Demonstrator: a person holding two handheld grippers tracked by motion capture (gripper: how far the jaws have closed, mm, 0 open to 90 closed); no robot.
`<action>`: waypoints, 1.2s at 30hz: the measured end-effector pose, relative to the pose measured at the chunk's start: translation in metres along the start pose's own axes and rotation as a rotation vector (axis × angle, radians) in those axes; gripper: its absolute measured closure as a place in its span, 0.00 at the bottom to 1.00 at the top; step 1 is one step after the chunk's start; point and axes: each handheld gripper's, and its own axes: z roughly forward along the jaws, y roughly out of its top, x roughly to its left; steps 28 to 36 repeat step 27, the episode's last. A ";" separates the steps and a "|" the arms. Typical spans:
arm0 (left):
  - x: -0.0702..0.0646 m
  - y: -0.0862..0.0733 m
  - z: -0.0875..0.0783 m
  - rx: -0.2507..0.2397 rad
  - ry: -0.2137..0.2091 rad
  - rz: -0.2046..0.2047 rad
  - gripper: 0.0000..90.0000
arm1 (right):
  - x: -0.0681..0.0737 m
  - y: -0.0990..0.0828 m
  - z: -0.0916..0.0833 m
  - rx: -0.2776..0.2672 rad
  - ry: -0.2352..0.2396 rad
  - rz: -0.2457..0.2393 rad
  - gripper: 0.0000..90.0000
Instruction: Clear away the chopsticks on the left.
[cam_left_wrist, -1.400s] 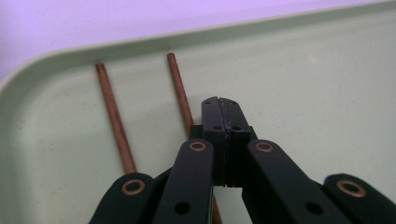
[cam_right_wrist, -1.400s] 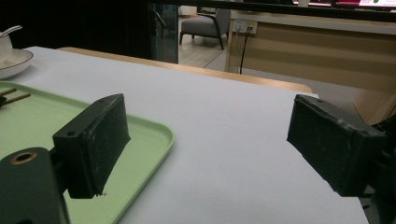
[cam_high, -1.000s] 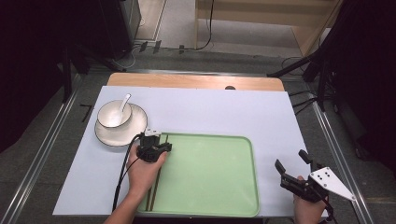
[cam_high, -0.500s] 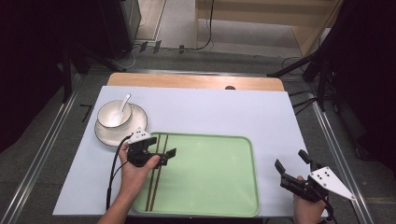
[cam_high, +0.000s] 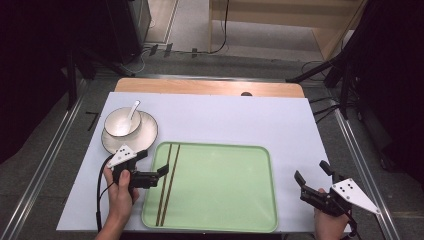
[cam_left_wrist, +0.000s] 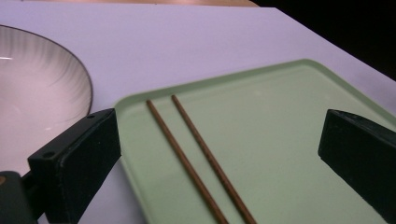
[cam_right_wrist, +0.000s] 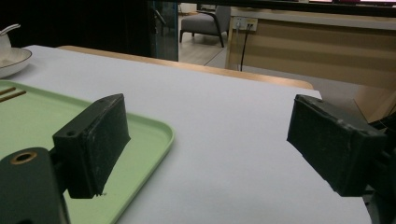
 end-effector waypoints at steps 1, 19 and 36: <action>0.002 -0.001 -0.003 -0.001 0.009 0.003 0.00 | 0.000 0.000 0.000 0.000 0.000 0.000 0.14; 0.029 -0.019 -0.052 -0.027 0.061 0.031 0.00 | -0.001 -0.001 0.000 0.005 -0.001 0.000 0.14; 0.039 -0.020 -0.060 -0.052 0.066 0.010 0.00 | -0.002 -0.005 0.004 0.013 0.001 0.011 0.14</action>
